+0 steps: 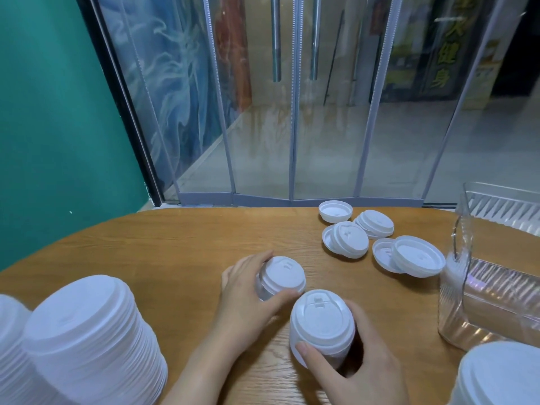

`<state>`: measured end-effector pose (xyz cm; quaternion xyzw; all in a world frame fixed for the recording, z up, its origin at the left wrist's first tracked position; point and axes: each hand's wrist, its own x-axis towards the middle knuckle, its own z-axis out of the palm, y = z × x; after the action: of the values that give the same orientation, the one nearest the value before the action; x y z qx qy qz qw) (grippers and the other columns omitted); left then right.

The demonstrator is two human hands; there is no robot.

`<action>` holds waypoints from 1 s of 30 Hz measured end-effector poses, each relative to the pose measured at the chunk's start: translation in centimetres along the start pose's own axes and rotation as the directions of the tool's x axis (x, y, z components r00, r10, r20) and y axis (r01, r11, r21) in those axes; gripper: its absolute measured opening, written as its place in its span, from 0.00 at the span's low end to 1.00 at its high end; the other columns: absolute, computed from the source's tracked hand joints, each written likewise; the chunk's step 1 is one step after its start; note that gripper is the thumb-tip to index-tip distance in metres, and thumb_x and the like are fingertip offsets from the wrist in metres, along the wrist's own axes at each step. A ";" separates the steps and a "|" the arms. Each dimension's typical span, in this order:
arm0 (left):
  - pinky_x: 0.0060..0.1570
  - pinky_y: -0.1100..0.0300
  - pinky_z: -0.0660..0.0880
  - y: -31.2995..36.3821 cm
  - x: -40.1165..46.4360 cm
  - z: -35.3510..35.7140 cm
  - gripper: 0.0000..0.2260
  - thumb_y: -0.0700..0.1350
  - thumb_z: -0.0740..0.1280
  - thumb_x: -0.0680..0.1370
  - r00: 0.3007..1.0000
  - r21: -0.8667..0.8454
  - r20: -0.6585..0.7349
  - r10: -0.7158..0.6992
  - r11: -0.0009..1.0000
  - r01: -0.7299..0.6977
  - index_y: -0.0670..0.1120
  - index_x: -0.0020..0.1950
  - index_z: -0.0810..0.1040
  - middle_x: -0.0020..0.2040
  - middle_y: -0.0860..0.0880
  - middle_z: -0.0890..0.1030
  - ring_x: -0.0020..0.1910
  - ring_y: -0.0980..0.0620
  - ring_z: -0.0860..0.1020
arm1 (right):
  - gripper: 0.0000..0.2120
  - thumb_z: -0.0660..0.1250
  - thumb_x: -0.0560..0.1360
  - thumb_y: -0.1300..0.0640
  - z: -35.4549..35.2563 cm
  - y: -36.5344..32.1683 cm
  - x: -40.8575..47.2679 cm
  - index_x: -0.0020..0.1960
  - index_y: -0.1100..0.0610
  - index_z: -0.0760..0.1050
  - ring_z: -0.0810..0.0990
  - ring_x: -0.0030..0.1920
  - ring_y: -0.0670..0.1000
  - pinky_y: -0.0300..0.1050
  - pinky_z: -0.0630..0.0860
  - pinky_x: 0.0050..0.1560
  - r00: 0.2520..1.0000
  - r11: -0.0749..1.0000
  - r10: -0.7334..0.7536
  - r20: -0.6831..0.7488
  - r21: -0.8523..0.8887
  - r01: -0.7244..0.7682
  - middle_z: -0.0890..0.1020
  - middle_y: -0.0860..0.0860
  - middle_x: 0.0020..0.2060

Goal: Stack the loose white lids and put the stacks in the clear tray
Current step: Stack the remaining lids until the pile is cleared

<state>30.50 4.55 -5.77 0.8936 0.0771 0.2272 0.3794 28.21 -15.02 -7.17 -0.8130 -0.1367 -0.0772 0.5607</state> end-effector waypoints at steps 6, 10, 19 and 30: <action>0.63 0.72 0.65 1.6 -1.0 -1.8 0.29 0.67 0.73 0.64 0.995 -0.190 -0.098 -0.005 0.982 -0.014 0.64 0.65 0.77 0.61 0.68 0.77 0.67 0.63 0.72 | 0.36 0.75 0.53 0.32 -0.3 -0.1 0.2 0.61 0.33 0.77 0.81 0.56 0.38 0.42 0.77 0.56 1.000 1.000 0.007 0.027 -0.023 -0.007 0.83 0.31 0.52; 0.61 0.73 0.68 3.1 -2.7 -2.0 0.27 0.62 0.76 0.65 0.997 -0.288 -0.042 0.064 0.955 -0.073 0.58 0.63 0.81 0.62 0.63 0.81 0.65 0.61 0.76 | 0.35 0.76 0.54 0.32 -0.1 0.0 0.2 0.61 0.33 0.76 0.82 0.54 0.41 0.48 0.79 0.56 1.000 1.000 0.015 0.027 -0.020 -0.015 0.84 0.33 0.51; 0.61 0.74 0.68 4.0 -4.1 -1.1 0.27 0.61 0.78 0.66 0.981 -0.249 0.104 0.165 0.959 -0.135 0.53 0.63 0.83 0.61 0.64 0.83 0.65 0.61 0.78 | 0.34 0.74 0.59 0.32 -0.3 -0.1 0.3 0.64 0.38 0.76 0.81 0.57 0.41 0.53 0.77 0.61 0.998 0.999 0.045 0.047 -0.015 -0.045 0.83 0.34 0.53; 0.56 0.76 0.70 4.3 -4.5 -0.8 0.25 0.50 0.83 0.67 0.977 -0.307 0.179 0.118 0.950 -0.059 0.53 0.63 0.82 0.63 0.60 0.82 0.64 0.64 0.77 | 0.34 0.77 0.65 0.41 -0.7 -0.4 -0.2 0.69 0.37 0.72 0.81 0.60 0.43 0.53 0.76 0.63 0.997 0.999 0.035 0.069 0.003 -0.035 0.83 0.35 0.56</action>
<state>26.00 0.67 -3.83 0.8462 -0.0361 0.1646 0.5054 27.96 -15.59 -6.60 -0.8162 -0.1417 -0.0391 0.5588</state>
